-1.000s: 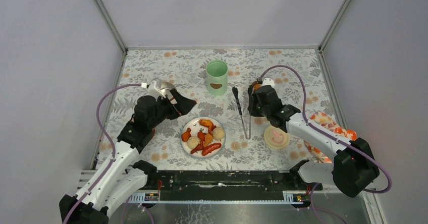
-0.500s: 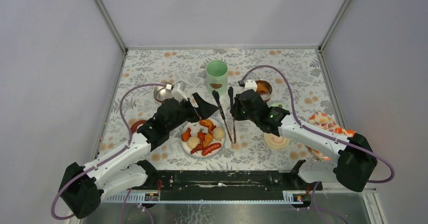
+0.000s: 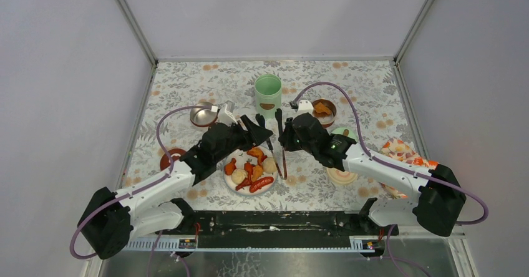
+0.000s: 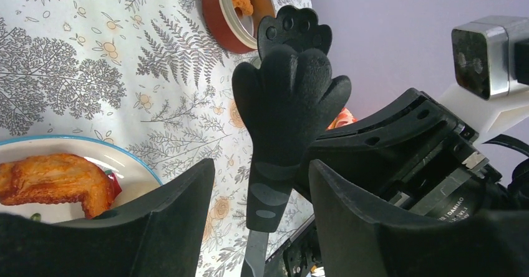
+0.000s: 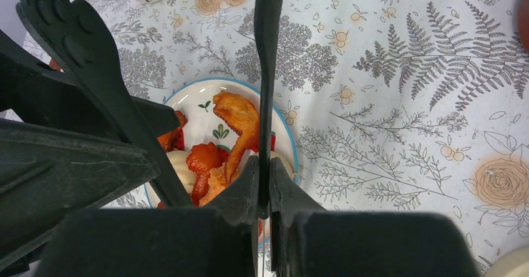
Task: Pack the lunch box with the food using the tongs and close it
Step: Pick up the clamp at the center of the board.
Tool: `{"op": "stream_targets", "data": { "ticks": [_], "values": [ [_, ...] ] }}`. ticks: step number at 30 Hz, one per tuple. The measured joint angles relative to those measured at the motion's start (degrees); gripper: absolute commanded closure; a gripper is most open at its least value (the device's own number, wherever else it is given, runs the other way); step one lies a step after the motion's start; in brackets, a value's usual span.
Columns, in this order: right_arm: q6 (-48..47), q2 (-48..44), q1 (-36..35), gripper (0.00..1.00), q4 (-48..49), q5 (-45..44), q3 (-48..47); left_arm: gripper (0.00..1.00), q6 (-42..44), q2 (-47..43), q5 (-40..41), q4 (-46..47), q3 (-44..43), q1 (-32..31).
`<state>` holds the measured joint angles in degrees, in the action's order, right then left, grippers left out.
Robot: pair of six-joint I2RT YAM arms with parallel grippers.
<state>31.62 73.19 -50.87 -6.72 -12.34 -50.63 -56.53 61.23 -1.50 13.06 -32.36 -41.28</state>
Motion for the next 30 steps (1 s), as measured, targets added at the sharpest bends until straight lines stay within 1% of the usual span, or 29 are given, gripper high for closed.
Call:
{"op": "stream_targets", "data": {
  "ticks": [6, 8, 10, 12, 14, 24, 30],
  "values": [
    [-0.04, 0.07, -0.17, 0.98, 1.01, 1.44, 0.0, 0.64, -2.64, 0.0, 0.63, 3.26, 1.79, -0.22],
    [-0.04, 0.2, -0.2, 0.96, 1.2, 1.79, 0.0, 0.75, -3.08, 0.0, 0.66, 4.2, 1.88, -0.33],
    [-0.22, 0.2, -0.17, 0.91, 1.31, 2.43, 0.02, 0.88, -3.04, 0.0, 0.74, 4.22, 2.05, -0.37],
    [-0.31, 0.24, -0.17, 0.87, 1.38, 2.99, 0.0, 0.97, -3.41, -0.02, 0.74, 4.55, 2.47, -0.37],
    [-0.44, 0.26, -0.17, 0.82, 1.42, 3.37, 0.02, 1.0, -4.09, -0.15, 1.01, 4.94, 2.91, -0.37],
    [-2.16, -1.18, -0.2, 0.5, 4.26, 6.78, 0.02, 1.0, -11.43, -2.43, 4.83, 5.42, 7.1, -0.37],
    [-3.93, -1.81, -0.94, 0.36, 4.92, 9.29, 0.02, 1.0, -16.48, -3.34, 7.37, 5.07, 8.17, -0.35]
  ]
}}
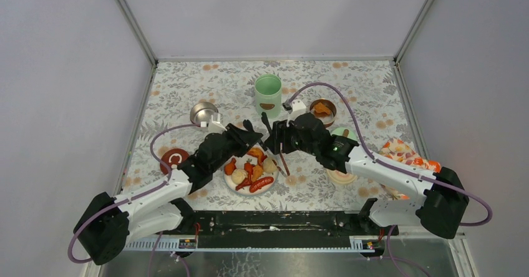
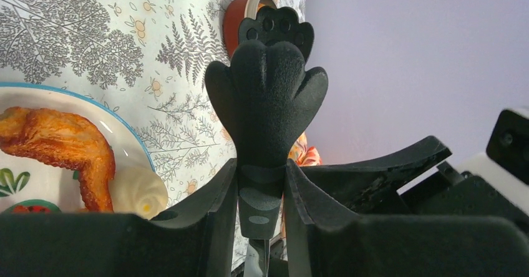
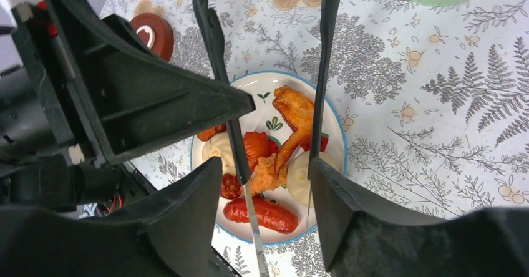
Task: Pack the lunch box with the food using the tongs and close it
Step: Pick up the clamp at the center of the board.
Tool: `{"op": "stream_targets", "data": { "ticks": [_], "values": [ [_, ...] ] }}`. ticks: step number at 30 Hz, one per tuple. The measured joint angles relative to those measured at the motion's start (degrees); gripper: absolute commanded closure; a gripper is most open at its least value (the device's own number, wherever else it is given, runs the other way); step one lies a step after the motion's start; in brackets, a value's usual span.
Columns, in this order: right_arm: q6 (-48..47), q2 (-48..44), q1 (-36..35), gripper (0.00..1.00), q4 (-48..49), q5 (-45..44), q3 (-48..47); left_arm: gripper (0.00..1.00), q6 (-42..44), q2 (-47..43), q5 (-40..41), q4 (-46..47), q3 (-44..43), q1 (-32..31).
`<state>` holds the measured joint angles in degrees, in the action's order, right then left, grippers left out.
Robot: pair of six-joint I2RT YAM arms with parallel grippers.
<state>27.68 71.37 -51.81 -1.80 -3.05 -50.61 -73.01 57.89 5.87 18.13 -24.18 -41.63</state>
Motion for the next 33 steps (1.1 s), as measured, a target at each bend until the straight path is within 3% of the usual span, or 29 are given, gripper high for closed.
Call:
{"op": "stream_targets", "data": {
  "ticks": [12, 24, 33],
  "values": [
    [-4.98, 2.23, -6.25, 0.29, -5.22, -4.0, -2.16, 1.0, -7.82, -2.21, 3.17, 0.0, 2.49, 0.0],
    [-8.41, 2.73, -6.91, 0.21, -7.54, -7.02, -3.87, 1.0, -11.34, -2.69, 3.8, 0.24, 3.48, 0.0],
    [-9.75, 3.41, -6.91, 0.26, -9.73, -8.46, -3.93, 1.0, -12.98, -2.47, 3.76, 0.48, 4.35, 0.0]
  ]
}}
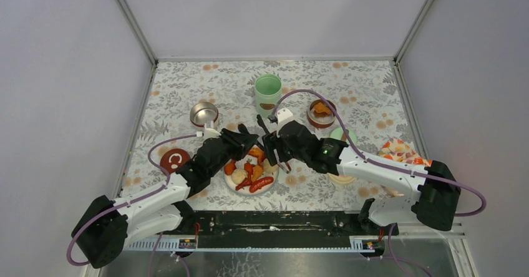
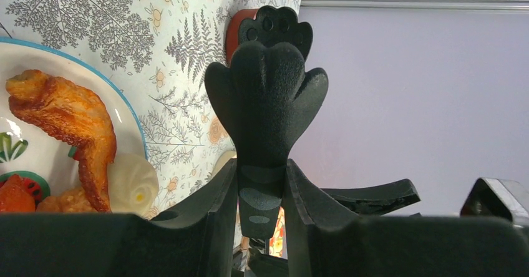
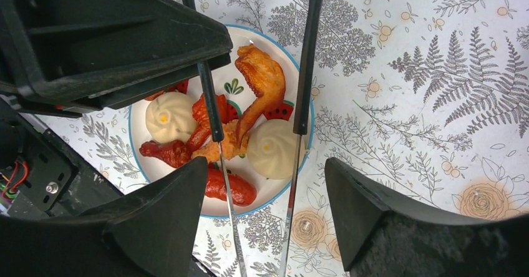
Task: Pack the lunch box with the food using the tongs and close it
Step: Pick up the clamp at the center of the board.
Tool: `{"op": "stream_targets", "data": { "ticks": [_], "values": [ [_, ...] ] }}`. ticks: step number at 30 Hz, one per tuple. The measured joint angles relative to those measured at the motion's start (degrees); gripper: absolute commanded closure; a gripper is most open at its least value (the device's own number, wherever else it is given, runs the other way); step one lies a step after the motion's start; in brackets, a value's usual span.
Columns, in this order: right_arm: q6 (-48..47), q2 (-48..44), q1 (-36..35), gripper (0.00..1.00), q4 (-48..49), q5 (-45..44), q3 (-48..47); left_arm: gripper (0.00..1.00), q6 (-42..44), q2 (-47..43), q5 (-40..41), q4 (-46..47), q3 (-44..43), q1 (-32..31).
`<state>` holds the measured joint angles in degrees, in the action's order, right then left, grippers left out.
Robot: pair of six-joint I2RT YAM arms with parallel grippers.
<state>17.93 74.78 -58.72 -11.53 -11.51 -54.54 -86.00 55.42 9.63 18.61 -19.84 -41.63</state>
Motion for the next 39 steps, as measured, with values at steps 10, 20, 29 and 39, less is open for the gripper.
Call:
{"op": "stream_targets", "data": {
  "ticks": [10, 20, 29, 39],
  "values": [
    [-0.5, 2.78, 0.0, 0.36, 0.7, 0.07, 0.0, 1.0, -1.9, 0.0, -0.7, 1.25, 0.0, 0.0],
    [-1.68, 4.39, 0.0, 0.45, 1.6, 0.2, -0.04, 1.0, -4.55, 1.49, -2.21, 3.39, 0.5, 0.0],
    [-2.6, 4.39, -0.02, 0.44, 1.05, 0.63, -0.57, 1.0, -7.15, 2.34, -2.32, 5.62, 1.55, 0.0],
    [-2.75, 4.39, 0.0, 0.4, 0.17, 1.14, -0.57, 1.0, -9.62, 2.95, -2.99, 5.84, 2.58, 0.0]
  ]
}}
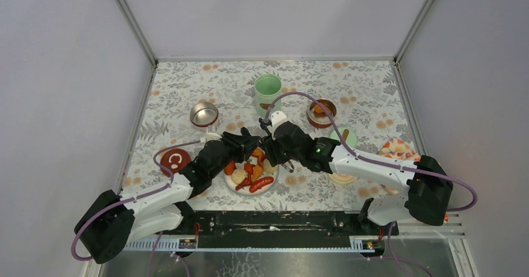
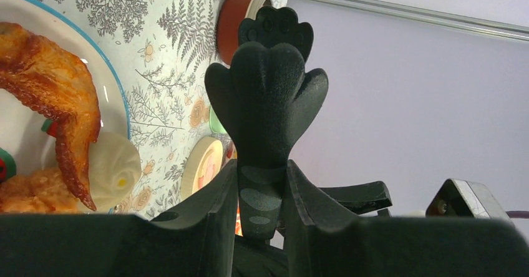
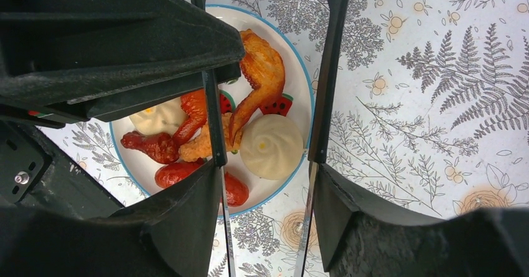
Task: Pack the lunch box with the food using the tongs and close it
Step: Pick up the clamp at the center of the board.
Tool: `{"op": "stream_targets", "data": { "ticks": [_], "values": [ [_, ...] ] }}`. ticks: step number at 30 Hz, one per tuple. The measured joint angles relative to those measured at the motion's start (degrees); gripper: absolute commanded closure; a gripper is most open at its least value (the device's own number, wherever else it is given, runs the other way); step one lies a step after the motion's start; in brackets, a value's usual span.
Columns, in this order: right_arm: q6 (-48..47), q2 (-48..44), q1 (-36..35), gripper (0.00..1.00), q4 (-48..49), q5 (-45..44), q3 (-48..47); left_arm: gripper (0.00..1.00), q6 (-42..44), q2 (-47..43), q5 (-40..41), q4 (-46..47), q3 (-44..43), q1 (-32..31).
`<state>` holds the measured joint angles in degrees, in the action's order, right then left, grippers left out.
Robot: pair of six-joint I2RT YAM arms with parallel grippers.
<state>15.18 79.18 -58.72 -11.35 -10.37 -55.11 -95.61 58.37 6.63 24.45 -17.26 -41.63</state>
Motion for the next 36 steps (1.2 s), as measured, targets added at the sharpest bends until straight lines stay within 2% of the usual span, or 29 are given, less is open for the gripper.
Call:
{"op": "stream_targets", "data": {
  "ticks": [6, 13, 17, 36],
  "values": [
    [0.0, 0.0, 0.0, 0.46, -0.11, 0.94, 0.0, 1.0, -0.87, 0.0, -0.24, 0.02, 0.35, 0.0],
    [0.0, -0.52, -0.02, 0.51, -0.35, 1.57, 0.0, 0.81, -1.4, 0.0, -0.46, 0.0, 0.35, 0.04],
    [0.0, -1.14, -0.02, 0.51, -0.9, 2.03, 0.0, 0.8, -1.81, 0.0, -0.98, 0.15, 0.35, 0.04],
    [0.02, -3.21, -0.02, 0.52, -2.19, 2.47, -0.46, 0.33, -2.6, 2.54, -3.74, 1.81, 0.35, 0.07]
  ]
}}
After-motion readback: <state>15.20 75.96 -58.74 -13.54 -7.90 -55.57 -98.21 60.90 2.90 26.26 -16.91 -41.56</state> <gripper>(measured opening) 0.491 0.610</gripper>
